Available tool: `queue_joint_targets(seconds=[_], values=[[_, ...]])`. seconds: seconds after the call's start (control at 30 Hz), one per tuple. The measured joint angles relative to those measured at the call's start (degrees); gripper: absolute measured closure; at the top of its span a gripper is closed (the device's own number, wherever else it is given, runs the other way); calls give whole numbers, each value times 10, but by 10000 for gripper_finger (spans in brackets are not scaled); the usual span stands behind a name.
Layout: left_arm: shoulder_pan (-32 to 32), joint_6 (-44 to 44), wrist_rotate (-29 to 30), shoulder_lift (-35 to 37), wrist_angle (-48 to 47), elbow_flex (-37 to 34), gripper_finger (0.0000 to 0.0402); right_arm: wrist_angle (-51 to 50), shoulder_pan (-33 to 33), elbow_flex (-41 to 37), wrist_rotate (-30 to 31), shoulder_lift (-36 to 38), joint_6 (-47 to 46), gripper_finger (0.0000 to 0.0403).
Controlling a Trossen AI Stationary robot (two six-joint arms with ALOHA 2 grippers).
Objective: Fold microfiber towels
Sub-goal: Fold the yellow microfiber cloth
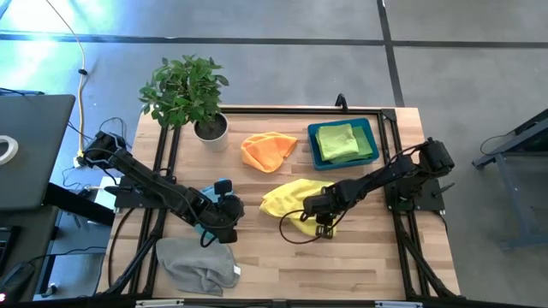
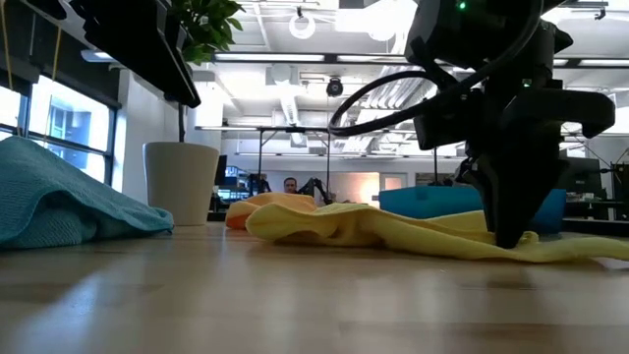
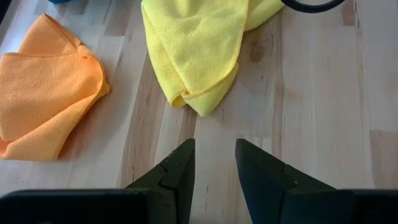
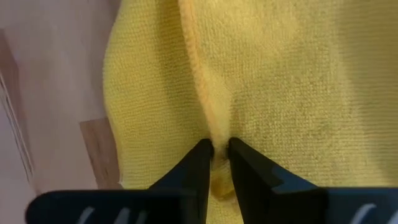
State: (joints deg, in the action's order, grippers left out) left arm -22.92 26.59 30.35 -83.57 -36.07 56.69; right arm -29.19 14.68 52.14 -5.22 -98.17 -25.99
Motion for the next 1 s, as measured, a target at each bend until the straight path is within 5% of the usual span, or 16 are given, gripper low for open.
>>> queue_joint_targets(seconds=[0.73, 1.0], values=[[0, 3, 1, 0, 3, 0, 296, -14, -13, -1, 6, 32, 6, 374], [0, 4, 1, 0, 3, 0, 296, -13, -16, -1, 17, 32, 5, 319]])
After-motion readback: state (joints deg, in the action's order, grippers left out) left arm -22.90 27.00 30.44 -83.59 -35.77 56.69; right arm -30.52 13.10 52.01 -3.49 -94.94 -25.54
